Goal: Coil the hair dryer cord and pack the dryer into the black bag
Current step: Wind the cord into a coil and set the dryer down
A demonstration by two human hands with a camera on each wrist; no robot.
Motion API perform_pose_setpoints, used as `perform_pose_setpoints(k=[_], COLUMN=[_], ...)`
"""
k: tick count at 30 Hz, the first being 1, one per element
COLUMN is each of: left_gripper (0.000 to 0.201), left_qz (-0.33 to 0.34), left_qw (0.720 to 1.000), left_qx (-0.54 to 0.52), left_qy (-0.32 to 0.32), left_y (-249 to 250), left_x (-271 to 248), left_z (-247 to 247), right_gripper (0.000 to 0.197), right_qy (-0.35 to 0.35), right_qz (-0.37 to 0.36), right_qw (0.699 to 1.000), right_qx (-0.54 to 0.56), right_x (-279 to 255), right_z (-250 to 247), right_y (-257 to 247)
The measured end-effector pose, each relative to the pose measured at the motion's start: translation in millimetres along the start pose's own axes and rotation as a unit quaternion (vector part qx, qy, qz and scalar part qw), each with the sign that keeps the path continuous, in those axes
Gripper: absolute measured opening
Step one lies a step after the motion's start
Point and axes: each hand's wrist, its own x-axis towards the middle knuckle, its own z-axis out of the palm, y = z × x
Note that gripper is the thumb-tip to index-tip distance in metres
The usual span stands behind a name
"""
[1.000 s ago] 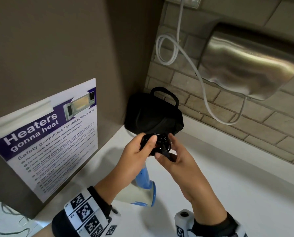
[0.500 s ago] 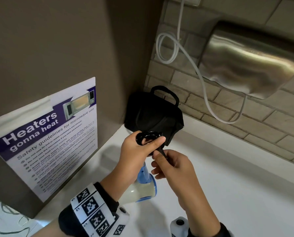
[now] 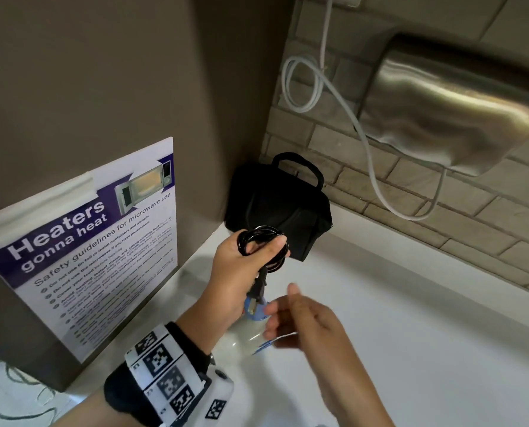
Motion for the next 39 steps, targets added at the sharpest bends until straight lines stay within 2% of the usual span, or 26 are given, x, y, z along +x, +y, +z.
perform_pose_setpoints(k=[2, 3, 5, 8, 11, 15, 18, 20, 24, 27, 31, 34, 39], left_gripper=[0.043, 0.05, 0.053, 0.046, 0.048, 0.051, 0.039, 0.03, 0.028, 0.025, 0.025, 0.028, 0.034], left_qz=[-0.003, 0.001, 0.0, -0.015, -0.028, -0.001, -0.004, -0.011, -0.015, -0.015, -0.014, -0.033, -0.068], left_qw=[1.0, 1.0, 1.0, 0.999, 0.997, 0.981, 0.967, 0.97, 0.99, 0.996, 0.995, 0.99, 0.972], left_qx=[-0.004, 0.001, 0.02, 0.021, 0.032, 0.136, 0.182, 0.173, 0.086, 0.049, 0.067, 0.084, 0.109], left_qy=[-0.001, -0.001, -0.01, -0.026, -0.056, -0.139, -0.175, -0.169, -0.111, -0.076, -0.066, -0.106, -0.198], left_y=[-1, -2, -4, -4, -1, 17, 26, 26, 23, 21, 23, 29, 34], left_x=[-1, -1, -2, -8, -4, 3, 5, 4, 0, -1, 1, 5, 8], left_z=[-1, -2, 0, 4, -2, -10, -5, -2, 6, 9, 8, 3, -7], right_gripper=[0.049, 0.049, 0.042, 0.029, 0.023, 0.015, 0.015, 0.022, 0.037, 0.03, 0.025, 0.017, 0.02], right_qy=[0.056, 0.06, 0.012, -0.056, -0.064, -0.045, -0.048, -0.043, 0.006, 0.054, 0.062, 0.05, 0.048], right_qz=[-0.046, -0.058, -0.047, -0.006, -0.013, -0.054, -0.063, -0.079, -0.127, -0.154, -0.155, -0.142, -0.13], right_qw=[0.996, 0.995, 0.997, 0.998, 0.997, 0.997, 0.997, 0.995, 0.988, 0.978, 0.969, 0.976, 0.985], right_qx=[-0.046, -0.058, -0.063, -0.006, 0.037, 0.017, -0.003, -0.038, -0.087, -0.129, -0.184, -0.155, -0.105], right_x=[6, 8, 13, 18, 22, 24, 22, 21, 17, 10, 6, 15, 21], right_z=[-8, -10, -8, -3, -6, -13, -10, -5, 6, 14, 18, 8, -6], right_y=[-1, 0, 1, -2, -8, -14, -17, -15, -7, 0, 12, 6, -6])
